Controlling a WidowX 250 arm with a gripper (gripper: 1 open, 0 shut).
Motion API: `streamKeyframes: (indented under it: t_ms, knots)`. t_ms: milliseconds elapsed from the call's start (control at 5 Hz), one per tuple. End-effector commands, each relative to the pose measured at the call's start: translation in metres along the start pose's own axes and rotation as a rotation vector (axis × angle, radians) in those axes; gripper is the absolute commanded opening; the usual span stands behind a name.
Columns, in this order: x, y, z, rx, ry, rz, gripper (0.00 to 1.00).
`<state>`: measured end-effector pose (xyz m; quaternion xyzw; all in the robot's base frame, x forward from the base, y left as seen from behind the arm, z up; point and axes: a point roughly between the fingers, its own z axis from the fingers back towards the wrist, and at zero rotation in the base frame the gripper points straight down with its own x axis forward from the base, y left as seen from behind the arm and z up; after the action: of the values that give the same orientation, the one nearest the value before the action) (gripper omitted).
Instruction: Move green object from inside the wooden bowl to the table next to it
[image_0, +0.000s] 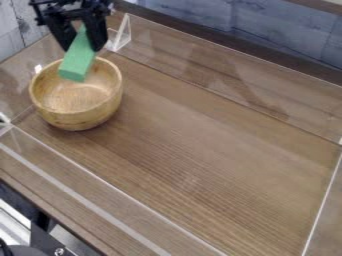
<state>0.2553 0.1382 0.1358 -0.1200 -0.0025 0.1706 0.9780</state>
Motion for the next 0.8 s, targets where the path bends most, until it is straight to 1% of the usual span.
streamKeyframes:
  t_ms: [0, 200, 400, 600]
  knots:
    - [0.003, -0.017, 0.023, 0.002, -0.065, -0.032, 0.00]
    - [0.003, -0.030, 0.022, -0.007, -0.063, -0.057, 0.00]
    - [0.006, -0.035, 0.024, -0.019, -0.067, -0.058, 0.00]
    - [0.011, -0.044, 0.030, -0.027, -0.071, -0.059, 0.00]
